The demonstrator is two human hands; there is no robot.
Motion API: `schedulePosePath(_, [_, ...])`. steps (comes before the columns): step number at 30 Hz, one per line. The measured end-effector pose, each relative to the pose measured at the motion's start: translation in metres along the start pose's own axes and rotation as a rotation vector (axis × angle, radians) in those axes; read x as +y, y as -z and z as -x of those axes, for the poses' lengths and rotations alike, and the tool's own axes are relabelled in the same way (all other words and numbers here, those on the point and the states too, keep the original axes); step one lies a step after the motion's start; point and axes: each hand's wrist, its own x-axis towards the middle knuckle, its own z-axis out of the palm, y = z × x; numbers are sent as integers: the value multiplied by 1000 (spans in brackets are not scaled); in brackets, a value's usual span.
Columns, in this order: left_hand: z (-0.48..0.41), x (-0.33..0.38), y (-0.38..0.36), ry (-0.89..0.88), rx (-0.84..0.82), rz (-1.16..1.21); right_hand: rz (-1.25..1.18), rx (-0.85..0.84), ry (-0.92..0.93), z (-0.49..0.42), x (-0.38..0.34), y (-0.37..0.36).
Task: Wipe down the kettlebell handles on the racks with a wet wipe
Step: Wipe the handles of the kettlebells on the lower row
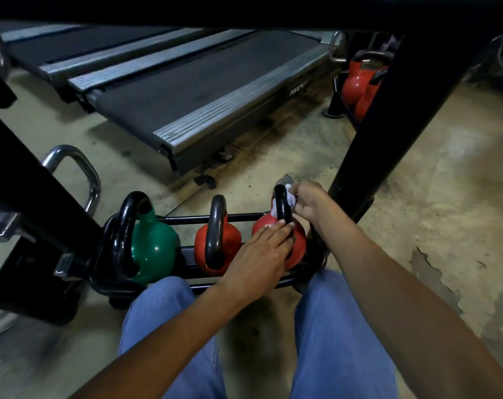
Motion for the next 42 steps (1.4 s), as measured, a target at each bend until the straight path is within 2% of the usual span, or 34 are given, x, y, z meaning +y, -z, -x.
schedulePosePath(2, [-2,0,1,-11,4,18,304,39,109,-3,5,-1])
schedulePosePath(5, [-2,1,1,-21,17,2,673,182,436,-7,17,-10])
schedulePosePath(7, [-1,2,0,-35,15,-27,948,61,551,-13,13,-21])
schedulePosePath(11, [0,3,2,-39,-16,-32,1652,-216,526,-21,-13,-43])
schedulePosePath(16, [-3,0,1,-19,-53,-12,2087,-468,434,-5,-39,-57])
schedulePosePath(19, [-3,2,3,-18,-23,3,2135,-405,480,-4,-38,-54])
schedulePosePath(22, [-4,2,3,-6,-6,10,1996,-281,607,-7,-31,-50])
schedulePosePath(24, [-5,1,3,-7,-24,6,1888,-199,623,-9,-29,-49])
schedulePosePath(30, [-7,1,2,12,-65,28,1552,75,318,-18,-23,-50])
schedulePosePath(32, [-7,1,4,13,-77,41,1522,68,210,-22,-26,-54])
schedulePosePath(34, [-7,2,10,7,-89,61,1569,32,177,-21,-29,-61])
schedulePosePath(39, [-6,2,14,6,-84,56,1883,-151,395,-11,-20,-75])
schedulePosePath(42, [-5,1,8,2,-49,53,1923,-242,387,-15,-24,-60])
